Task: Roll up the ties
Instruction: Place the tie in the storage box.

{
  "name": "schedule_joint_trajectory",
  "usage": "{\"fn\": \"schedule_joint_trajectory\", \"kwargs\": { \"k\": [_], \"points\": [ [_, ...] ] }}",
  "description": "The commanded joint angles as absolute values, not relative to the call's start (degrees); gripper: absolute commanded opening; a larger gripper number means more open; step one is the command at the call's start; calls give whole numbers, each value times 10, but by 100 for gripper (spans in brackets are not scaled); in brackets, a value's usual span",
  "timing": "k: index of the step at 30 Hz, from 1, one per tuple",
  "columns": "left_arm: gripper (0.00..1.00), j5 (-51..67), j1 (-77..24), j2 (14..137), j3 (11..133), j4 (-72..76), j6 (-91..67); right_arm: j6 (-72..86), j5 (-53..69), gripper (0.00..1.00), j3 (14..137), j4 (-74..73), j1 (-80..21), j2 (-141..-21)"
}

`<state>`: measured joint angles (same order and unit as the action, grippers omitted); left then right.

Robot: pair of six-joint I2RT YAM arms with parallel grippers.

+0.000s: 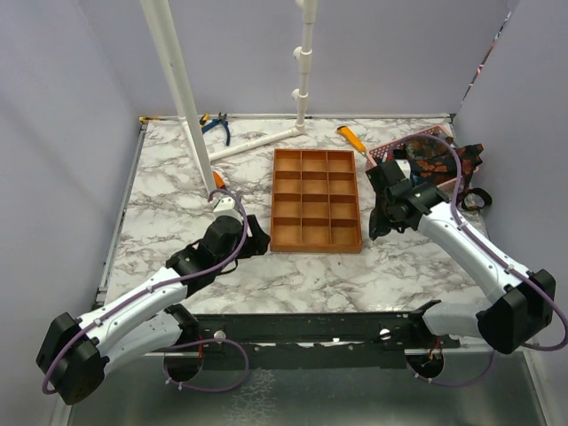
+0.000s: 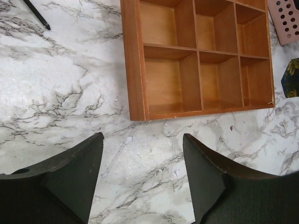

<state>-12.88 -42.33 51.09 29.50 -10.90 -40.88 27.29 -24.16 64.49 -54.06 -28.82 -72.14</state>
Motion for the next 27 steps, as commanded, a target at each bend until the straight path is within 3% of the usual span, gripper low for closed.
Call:
{"fn": "schedule_joint_trajectory", "kwargs": {
  "k": [1, 27],
  "points": [
    [70, -119, -421, 491, 278, -120, -424, 256, -245, 0, 665, -534, -296, -746],
    [71, -121, -421, 451, 257, -138, -433, 298, -271, 0, 679, -499, -397, -889]
  ]
}}
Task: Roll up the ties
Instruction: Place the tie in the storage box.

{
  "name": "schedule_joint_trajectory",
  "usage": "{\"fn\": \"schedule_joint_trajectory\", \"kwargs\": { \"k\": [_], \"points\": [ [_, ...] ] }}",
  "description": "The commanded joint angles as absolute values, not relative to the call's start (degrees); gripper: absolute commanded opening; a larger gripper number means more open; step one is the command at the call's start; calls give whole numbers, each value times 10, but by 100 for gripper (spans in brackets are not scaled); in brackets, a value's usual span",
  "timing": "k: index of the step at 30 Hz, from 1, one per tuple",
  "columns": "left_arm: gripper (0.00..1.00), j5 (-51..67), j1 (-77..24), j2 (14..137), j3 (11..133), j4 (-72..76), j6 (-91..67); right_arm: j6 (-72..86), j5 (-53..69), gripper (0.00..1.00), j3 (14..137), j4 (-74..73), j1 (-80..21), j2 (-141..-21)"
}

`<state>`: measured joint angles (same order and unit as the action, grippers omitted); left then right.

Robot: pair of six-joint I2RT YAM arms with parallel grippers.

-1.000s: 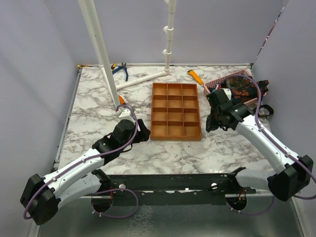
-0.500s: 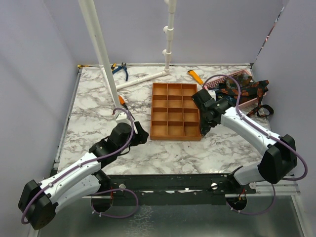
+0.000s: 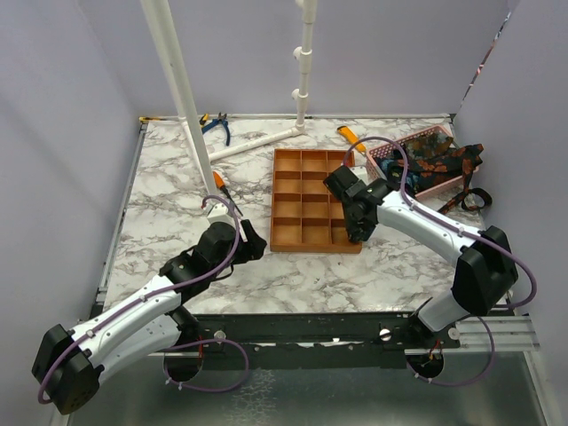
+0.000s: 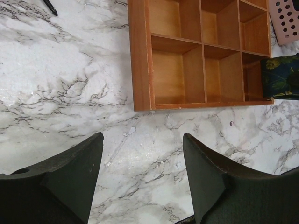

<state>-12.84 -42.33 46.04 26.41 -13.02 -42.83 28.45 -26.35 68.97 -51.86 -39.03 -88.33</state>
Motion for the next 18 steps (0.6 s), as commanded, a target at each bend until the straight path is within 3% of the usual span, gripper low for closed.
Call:
{"fn": "schedule_joint_trajectory", "kwargs": {
  "k": [1, 18],
  "points": [
    [71, -121, -421, 451, 257, -139, -433, 299, -271, 0, 677, -497, -398, -890],
    [71, -119, -421, 458, 255, -139, -437, 317, -237, 0, 632, -419, -397, -922]
  ]
}}
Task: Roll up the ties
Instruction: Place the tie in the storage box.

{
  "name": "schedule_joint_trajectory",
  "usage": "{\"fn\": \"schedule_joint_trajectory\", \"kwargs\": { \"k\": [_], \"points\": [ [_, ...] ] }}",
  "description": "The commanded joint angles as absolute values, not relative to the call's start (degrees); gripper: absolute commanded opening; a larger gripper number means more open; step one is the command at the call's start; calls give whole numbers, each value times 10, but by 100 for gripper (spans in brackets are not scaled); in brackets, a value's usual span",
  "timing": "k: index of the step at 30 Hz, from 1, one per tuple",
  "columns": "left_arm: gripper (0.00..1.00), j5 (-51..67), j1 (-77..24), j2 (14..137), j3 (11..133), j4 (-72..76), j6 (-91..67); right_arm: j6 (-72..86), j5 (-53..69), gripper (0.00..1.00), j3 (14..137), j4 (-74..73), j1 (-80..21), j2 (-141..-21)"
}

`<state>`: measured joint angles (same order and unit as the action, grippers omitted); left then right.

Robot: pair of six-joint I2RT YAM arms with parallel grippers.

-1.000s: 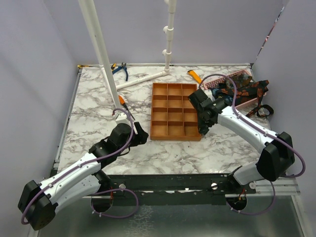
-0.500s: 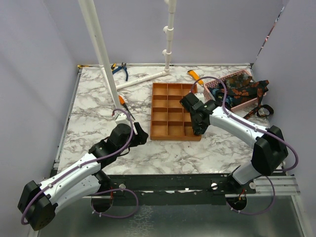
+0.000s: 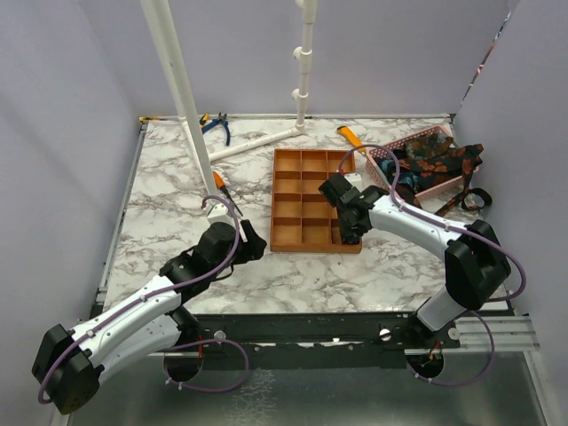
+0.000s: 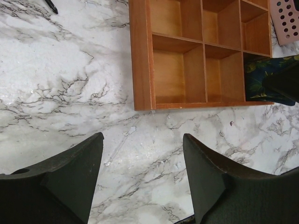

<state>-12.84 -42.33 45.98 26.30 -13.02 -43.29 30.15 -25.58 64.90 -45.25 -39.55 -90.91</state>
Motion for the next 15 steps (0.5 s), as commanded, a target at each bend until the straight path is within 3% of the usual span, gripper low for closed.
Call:
{"fn": "schedule_joint_trajectory", "kwargs": {
  "k": [1, 15],
  "points": [
    [71, -118, -421, 459, 254, -139, -438, 318, -235, 0, 627, -413, -398, -924],
    [71, -114, -422, 452, 249, -142, -443, 355, -113, 0, 527, -275, -366, -878]
  ]
}}
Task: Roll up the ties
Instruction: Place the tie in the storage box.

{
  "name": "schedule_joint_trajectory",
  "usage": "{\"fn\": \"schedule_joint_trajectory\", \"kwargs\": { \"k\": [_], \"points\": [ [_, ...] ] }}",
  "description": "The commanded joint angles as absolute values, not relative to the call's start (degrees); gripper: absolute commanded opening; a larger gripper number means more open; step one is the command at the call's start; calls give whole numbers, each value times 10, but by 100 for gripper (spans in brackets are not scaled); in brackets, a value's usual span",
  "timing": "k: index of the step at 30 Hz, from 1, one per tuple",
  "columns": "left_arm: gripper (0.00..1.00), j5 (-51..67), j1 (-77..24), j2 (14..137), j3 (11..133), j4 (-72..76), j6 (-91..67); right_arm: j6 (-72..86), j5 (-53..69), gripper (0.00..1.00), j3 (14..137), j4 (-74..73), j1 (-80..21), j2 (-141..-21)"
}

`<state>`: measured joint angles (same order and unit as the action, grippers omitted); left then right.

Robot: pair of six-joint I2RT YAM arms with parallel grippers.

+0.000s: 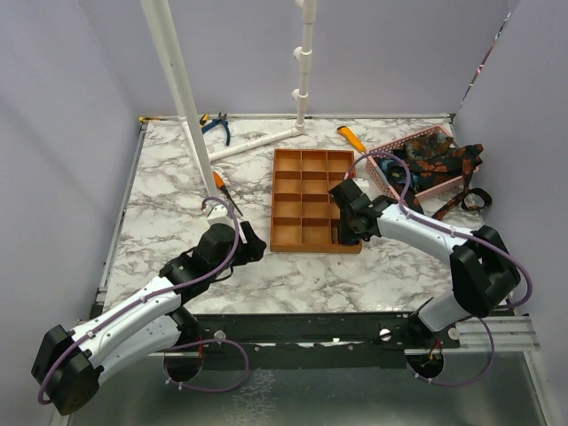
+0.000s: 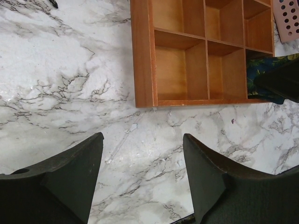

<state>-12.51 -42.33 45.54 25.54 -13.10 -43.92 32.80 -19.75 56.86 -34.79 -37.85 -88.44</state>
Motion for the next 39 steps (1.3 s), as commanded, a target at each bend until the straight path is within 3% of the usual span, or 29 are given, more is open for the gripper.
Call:
{"fn": "schedule_joint_trajectory", "kwargs": {
  "k": [1, 13, 21, 27, 33, 39],
  "points": [
    [71, -114, -421, 453, 249, -142, -443, 357, -99, 0, 516, -258, -364, -874],
    [71, -113, -421, 455, 250, -142, -444, 387, 23, 0, 438, -146, -343, -845],
    [71, -113, -422, 456, 249, -142, -444, 383, 4, 1, 430, -176, -330, -856],
    [71, -115, -422, 466, 251, -142, -444, 373, -46, 37, 446, -228, -330, -824],
    [71, -115, -422, 472, 251, -142, -444, 364, -64, 53, 457, -263, -330, -800],
    [71, -115, -422, 475, 255, -142, -444, 362, -80, 63, 471, -292, -330, -784]
  ]
}}
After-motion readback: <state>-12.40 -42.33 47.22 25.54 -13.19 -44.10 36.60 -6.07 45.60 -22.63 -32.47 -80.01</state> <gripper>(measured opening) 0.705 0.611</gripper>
